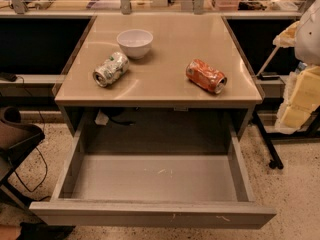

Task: Place 7up can into top drawer

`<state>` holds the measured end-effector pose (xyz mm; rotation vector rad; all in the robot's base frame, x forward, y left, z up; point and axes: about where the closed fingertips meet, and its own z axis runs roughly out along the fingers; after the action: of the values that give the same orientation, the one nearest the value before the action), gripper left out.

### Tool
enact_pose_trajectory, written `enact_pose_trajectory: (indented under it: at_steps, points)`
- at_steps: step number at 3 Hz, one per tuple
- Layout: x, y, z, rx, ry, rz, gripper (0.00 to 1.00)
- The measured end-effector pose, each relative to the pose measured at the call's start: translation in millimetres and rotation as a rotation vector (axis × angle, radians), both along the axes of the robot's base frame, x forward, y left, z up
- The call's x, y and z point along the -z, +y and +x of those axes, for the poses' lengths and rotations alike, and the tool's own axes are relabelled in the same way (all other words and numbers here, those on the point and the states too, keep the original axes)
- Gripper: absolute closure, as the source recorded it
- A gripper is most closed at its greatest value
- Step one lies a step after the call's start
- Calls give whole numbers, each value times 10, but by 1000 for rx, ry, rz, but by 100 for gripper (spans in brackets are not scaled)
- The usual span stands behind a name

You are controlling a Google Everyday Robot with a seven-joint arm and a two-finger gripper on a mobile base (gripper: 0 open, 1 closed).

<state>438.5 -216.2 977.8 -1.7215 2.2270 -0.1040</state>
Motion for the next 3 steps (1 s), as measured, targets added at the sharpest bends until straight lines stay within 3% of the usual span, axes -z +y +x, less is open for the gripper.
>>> enact_pose_trajectory:
  at_steps: [1,2,3]
  points:
    - [-12,31,78,-10,-5,0,0]
    - [73,213,457,-73,21,-6,0]
    - [271,546,947,-162,60,-6,0]
